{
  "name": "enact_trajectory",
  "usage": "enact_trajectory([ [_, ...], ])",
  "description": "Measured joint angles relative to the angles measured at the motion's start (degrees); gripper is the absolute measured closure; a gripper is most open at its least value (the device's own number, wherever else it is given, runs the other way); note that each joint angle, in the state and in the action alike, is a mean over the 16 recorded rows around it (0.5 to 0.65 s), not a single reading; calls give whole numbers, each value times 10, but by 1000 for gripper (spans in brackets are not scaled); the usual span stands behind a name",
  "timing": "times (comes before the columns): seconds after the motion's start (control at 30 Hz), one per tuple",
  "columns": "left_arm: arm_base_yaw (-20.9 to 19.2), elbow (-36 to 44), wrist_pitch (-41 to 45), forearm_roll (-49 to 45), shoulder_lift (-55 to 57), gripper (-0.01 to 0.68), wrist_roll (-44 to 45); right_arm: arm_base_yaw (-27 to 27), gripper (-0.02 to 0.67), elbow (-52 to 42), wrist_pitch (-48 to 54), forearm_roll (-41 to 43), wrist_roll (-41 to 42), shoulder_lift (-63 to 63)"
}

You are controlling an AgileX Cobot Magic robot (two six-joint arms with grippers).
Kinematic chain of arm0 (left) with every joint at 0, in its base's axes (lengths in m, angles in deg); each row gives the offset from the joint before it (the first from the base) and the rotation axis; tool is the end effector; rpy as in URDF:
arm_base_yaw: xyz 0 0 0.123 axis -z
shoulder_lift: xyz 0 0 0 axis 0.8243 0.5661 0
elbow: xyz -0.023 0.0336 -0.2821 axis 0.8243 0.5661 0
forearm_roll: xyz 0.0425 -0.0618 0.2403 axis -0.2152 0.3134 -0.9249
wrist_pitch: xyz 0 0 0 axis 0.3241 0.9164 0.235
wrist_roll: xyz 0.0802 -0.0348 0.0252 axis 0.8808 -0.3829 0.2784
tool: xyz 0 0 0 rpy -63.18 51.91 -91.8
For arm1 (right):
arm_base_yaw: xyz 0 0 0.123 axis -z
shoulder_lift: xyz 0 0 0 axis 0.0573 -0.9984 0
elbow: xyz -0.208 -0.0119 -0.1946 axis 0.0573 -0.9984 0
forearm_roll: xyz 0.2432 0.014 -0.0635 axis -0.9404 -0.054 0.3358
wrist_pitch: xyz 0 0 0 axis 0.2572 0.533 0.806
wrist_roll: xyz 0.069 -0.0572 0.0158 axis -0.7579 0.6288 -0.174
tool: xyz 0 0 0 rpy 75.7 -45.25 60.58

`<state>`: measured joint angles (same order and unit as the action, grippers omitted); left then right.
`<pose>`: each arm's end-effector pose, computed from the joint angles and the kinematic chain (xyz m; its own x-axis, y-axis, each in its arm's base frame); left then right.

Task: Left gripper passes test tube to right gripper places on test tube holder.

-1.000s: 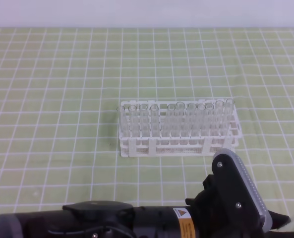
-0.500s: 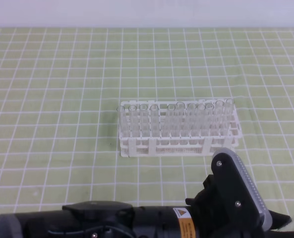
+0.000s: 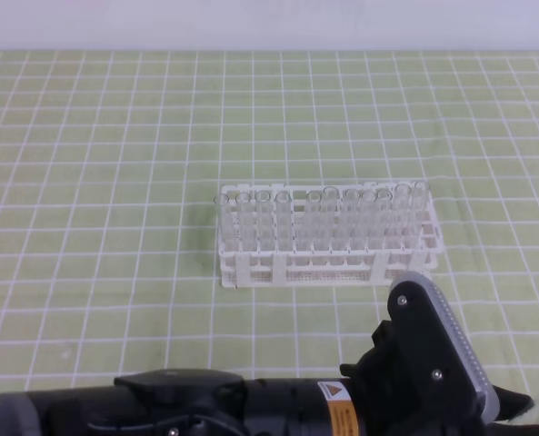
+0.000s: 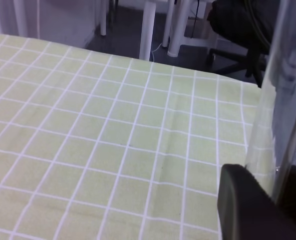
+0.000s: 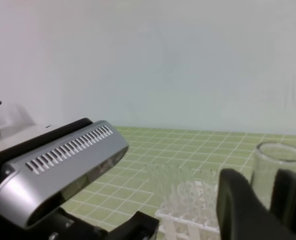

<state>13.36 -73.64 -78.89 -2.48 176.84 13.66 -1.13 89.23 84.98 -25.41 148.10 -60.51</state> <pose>0.0956 -0.3123 0.2527 -0.0593 0.2835 -0.9571 0.9941 0.1036 -0.0309 0.0441 0.0534 0.2770 -0.0808 0.2287 -0.9701 -0.6087 0.7594 0.2297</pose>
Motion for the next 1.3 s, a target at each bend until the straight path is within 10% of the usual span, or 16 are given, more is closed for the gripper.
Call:
enact_trajectory([
  [0.63, 0, 0, 142, -1, -59, 411, -3, 0, 546, 0, -30, -6, 8, -1],
  [1.3, 0, 31, 561, -72, -423, 672, -21, 0, 546, 0, -74, -5, 14, -1],
])
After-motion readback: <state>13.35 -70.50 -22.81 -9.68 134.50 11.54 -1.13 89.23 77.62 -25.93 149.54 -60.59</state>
